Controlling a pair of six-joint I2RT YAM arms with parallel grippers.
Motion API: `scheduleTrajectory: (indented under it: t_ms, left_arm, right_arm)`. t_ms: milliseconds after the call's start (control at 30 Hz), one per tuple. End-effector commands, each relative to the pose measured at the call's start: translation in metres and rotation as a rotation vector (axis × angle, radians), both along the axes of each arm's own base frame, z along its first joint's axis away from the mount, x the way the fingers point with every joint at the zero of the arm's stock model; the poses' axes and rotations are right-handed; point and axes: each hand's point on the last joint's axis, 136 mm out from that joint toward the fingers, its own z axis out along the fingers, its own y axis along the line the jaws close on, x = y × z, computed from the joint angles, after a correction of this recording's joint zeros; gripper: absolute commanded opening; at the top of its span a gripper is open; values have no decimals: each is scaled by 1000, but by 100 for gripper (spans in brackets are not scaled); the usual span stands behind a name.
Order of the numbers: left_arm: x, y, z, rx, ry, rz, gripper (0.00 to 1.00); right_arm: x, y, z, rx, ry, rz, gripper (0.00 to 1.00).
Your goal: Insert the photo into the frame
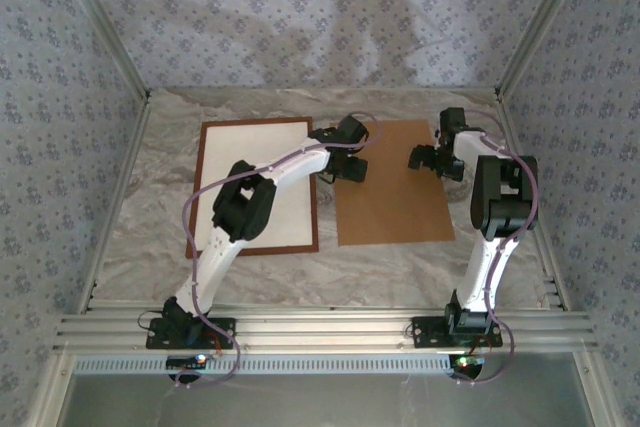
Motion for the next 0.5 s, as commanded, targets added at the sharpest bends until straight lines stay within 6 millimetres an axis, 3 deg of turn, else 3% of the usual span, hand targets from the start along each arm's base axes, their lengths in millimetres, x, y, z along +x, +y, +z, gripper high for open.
scheduleTrajectory:
  t_ms: [0, 200, 233, 467]
  left_arm:
    - [-21, -4, -11, -20, 78, -6, 87]
    - [-31, -17, -21, -98, 117, -10, 87]
    - [-37, -14, -31, -88, 138, -9, 87]
    - [-37, -21, -27, -132, 146, -26, 87]
  right_arm:
    - [-9, 10, -10, 80, 59, -2, 95]
    - [-13, 36, -4, 239, 37, 26, 91]
    - [-14, 39, -2, 267, 30, 26, 90]
    - [-24, 55, 15, 444, -36, 33, 83]
